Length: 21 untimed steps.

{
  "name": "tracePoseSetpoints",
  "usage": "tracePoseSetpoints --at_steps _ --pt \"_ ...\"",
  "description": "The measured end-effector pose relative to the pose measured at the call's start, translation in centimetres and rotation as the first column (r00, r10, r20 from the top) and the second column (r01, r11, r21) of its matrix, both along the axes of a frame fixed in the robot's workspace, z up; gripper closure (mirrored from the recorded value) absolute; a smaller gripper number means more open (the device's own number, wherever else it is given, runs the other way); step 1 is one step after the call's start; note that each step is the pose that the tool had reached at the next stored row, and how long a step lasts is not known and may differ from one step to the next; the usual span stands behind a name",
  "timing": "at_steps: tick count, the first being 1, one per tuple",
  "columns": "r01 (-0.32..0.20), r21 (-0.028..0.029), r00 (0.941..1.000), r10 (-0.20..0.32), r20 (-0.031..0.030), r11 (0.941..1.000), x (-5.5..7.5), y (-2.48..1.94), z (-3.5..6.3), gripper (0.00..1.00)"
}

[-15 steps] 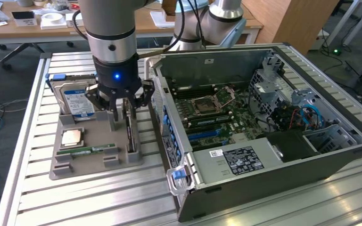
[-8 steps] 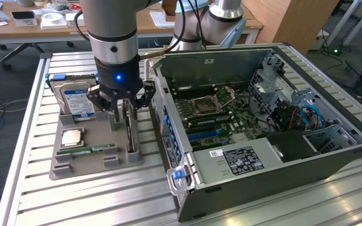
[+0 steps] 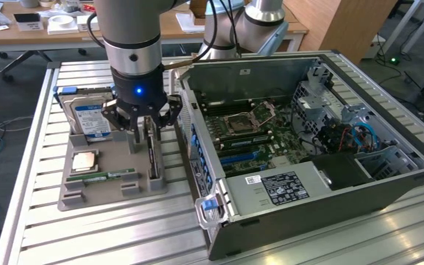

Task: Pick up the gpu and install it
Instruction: 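Pick up the gpu and move the gpu toward the slot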

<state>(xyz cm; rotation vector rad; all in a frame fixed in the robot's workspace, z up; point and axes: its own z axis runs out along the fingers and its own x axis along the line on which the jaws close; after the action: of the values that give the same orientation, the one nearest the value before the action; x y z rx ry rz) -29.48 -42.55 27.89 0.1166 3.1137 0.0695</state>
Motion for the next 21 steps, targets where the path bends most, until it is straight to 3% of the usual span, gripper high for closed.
tracePoseSetpoints --at_steps 21 --pt "0.0 0.0002 1.0 0.0 0.0 1.0 0.1 0.0 -1.01 0.53"
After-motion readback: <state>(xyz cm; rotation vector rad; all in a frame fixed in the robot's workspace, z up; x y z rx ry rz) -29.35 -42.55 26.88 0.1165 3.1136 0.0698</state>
